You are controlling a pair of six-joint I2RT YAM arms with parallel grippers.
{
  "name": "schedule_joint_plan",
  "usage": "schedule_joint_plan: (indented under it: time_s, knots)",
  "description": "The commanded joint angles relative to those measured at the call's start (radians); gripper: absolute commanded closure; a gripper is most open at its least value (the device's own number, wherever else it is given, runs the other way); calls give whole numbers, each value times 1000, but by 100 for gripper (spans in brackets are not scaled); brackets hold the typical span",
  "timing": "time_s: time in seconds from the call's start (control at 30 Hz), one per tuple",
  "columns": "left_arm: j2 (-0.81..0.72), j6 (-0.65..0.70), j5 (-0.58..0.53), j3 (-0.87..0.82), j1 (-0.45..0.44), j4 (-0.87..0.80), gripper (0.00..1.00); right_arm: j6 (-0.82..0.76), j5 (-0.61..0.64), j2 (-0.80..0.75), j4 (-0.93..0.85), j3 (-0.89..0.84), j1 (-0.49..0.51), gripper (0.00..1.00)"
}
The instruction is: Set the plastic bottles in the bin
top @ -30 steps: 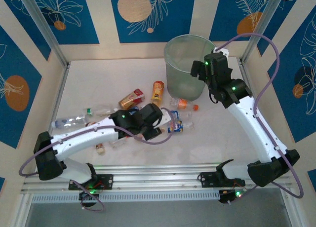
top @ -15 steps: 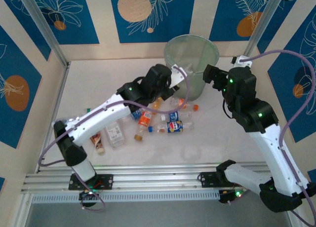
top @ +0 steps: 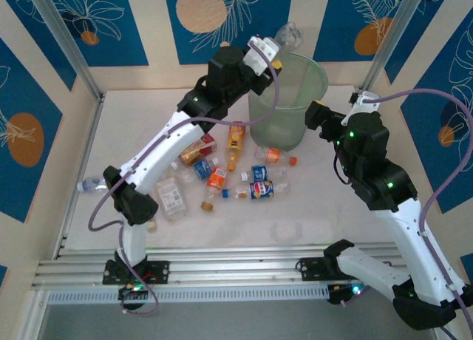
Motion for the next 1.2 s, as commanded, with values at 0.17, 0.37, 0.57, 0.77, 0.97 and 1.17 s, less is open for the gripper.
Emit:
schedule_joint_plan:
  time_s: [0.17, 0.37, 0.57, 0.77, 0.97, 1.17]
  knots:
    - [117, -321, 157, 90, 73, 288, 53, -9, -24, 17, 95, -15, 5, 1]
    - [183, -453, 197, 91, 101, 350, 53, -1, -42, 36, 86, -12, 5, 1]
    - [248, -515, 191, 101, 101, 346, 52, 8, -60, 56, 75, -7, 5, 1]
    - [280, -541, 162, 98, 103, 303, 51, 11, -54, 64, 54, 3, 5, 1]
    - [268, -566, 159, -3, 102, 362, 46, 10, -46, 68, 53, -1, 5, 1]
    - [197, -555, 123, -143, 102, 455, 36, 7, -42, 75, 54, 1, 5, 1]
